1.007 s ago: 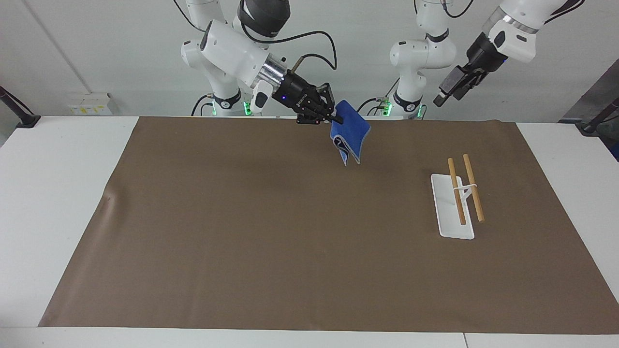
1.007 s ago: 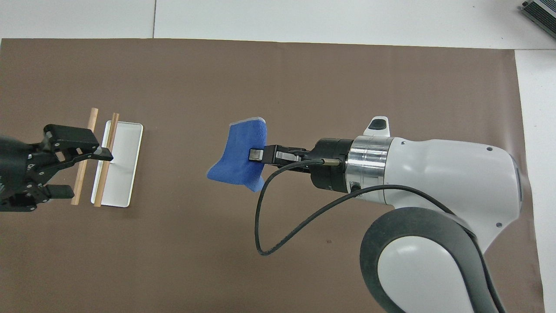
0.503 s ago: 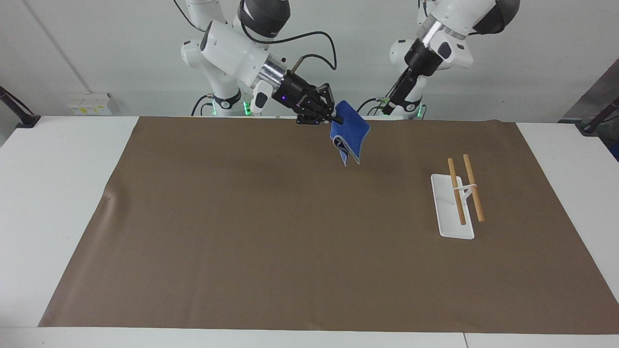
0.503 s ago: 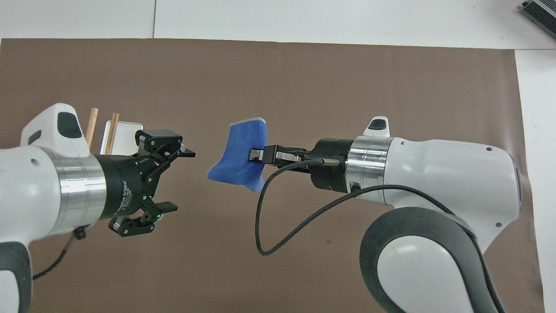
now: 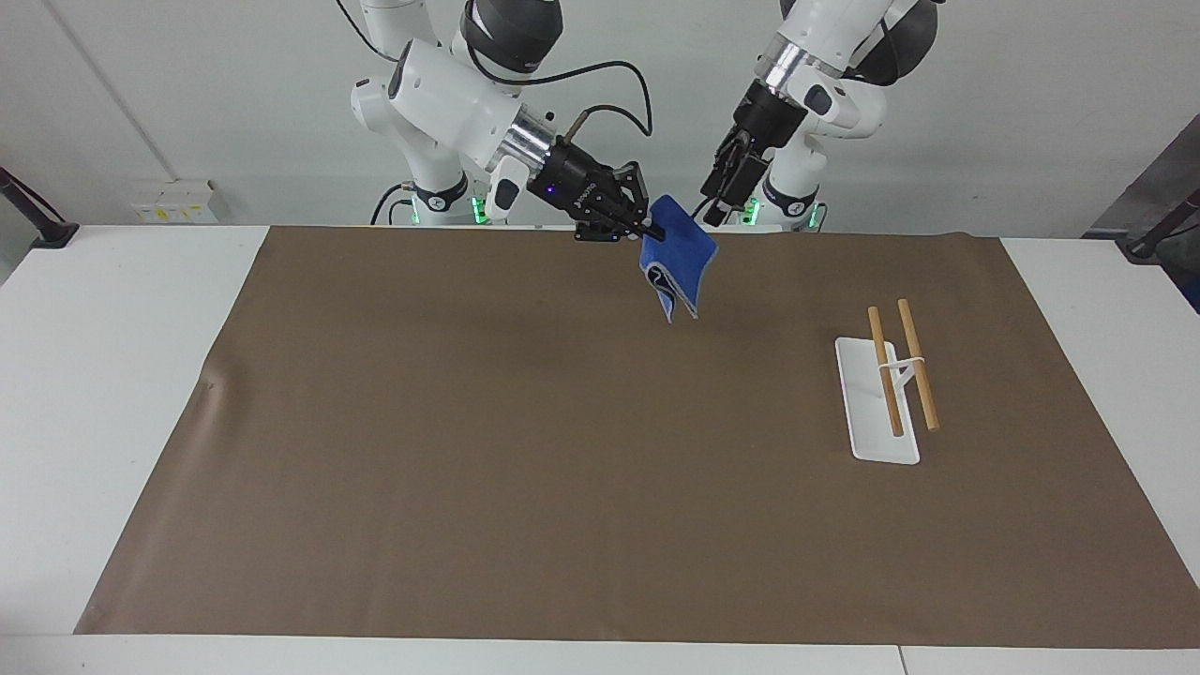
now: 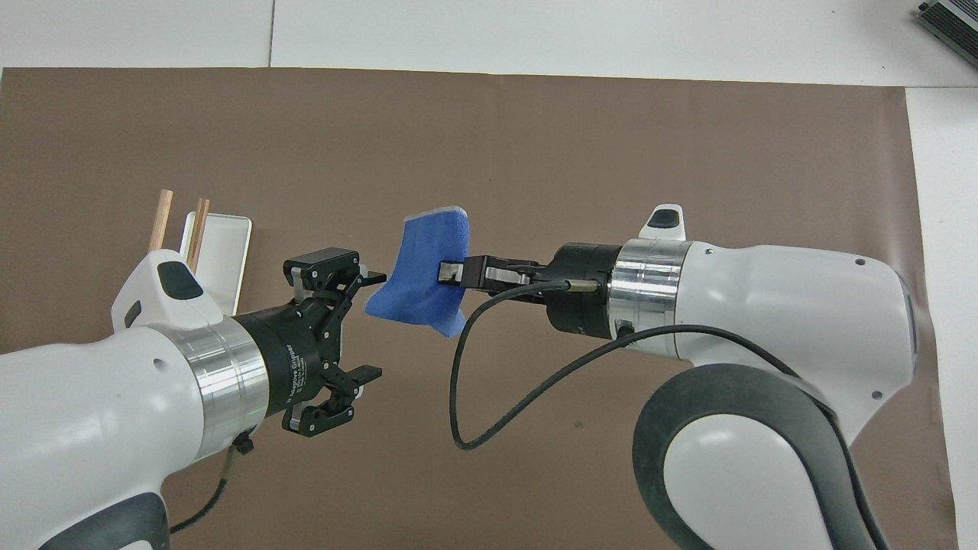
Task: Right arm passes towel to left arm to hang
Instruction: 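Bring the open left gripper toward the towel held by the right gripper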
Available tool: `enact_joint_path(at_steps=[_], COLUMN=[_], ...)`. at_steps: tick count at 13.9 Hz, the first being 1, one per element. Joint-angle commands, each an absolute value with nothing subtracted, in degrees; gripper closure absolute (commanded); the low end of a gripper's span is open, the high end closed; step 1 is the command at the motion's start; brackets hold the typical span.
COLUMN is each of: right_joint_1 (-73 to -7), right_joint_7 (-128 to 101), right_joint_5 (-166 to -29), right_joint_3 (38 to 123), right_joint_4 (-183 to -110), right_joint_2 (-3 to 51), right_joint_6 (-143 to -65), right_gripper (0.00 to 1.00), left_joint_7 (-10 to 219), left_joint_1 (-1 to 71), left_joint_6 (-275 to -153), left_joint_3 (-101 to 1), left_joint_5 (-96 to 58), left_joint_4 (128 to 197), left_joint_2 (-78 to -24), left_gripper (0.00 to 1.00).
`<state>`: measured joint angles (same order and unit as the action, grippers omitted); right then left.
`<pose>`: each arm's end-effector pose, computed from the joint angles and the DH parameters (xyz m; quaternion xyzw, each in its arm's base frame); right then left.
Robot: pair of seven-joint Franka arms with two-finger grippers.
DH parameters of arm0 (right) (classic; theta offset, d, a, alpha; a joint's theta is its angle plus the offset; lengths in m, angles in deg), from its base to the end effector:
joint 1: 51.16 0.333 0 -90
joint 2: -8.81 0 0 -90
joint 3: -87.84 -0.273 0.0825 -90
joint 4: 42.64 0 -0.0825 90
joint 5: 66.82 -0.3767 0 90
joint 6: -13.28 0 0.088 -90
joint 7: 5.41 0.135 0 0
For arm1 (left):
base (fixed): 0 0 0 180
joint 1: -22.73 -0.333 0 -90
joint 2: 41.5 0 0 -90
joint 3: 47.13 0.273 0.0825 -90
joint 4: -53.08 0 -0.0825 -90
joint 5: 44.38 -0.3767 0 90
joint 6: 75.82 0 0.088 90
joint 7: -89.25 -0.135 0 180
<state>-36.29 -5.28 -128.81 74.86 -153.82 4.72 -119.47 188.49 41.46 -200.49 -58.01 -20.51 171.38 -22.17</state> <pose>0.5054 0.3093 0.5141 -0.8763 0.0474 -0.0799 0.4727 0.4293 -0.2824 0.5575 0.7447 0.6100 -0.0508 0.2661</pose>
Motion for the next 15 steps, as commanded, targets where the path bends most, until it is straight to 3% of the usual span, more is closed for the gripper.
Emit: enact_joint_path(at_steps=[1, 4, 5, 12, 15], right_joint_1=[-36.6, -36.6, -36.6, -36.4, -36.4], right_joint_7=[-7.3, -7.4, -7.4, -7.3, -7.3], right_joint_5=[-130.0, -130.0, -130.0, -130.0, -130.0], right_joint_3=[74.7, 74.7, 74.7, 74.7, 74.7], right_joint_4=[-155.2, -155.1, -155.1, -155.1, -155.1], right_joint_2=[3.4, 3.4, 3.4, 3.4, 3.4], right_joint_6=[-120.1, -120.1, -120.1, -120.1, -120.1], right_gripper=[1.0, 1.0, 1.0, 1.0, 1.0], left_joint_7=[191.1, 194.5, 196.3, 202.9, 203.3], left_joint_1=[43.2, 43.6, 43.6, 45.6, 45.5], left_joint_6=[-206.2, -211.5, -212.8, -222.3, -225.5], left_joint_3=[-57.6, -57.9, -57.9, -58.6, -58.6], left_joint_5=[-18.5, -18.5, -18.5, -18.5, -18.5], left_joint_4=[175.9, 176.7, 177.0, 179.5, 180.4], left_joint_2=[-20.5, -21.4, -21.4, -21.5, -21.7], left_gripper=[0.0, 0.03, 0.13, 0.14, 0.23])
